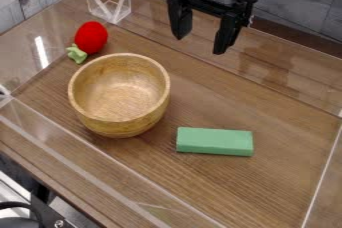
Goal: Move the red fruit to the right
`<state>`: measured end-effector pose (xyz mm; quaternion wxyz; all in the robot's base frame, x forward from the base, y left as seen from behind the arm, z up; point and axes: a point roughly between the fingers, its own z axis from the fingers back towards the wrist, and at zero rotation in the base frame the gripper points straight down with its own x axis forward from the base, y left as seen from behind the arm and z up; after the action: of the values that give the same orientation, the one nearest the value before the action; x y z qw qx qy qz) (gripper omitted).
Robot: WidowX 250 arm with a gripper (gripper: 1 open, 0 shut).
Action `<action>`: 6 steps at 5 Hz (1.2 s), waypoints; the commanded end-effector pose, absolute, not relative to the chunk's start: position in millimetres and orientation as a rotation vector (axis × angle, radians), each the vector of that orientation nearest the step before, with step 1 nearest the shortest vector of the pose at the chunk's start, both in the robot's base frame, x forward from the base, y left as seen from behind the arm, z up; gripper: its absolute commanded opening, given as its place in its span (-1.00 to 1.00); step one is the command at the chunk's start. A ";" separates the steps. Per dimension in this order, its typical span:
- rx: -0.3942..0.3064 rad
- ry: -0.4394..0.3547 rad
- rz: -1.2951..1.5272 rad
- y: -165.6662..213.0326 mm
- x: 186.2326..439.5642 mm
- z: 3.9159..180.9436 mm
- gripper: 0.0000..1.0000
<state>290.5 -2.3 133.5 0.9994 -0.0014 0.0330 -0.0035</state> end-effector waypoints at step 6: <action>0.005 0.012 -0.019 172.2 285.7 119.2 1.00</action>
<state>278.5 164.0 99.0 0.9991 -0.0191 0.0377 -0.0094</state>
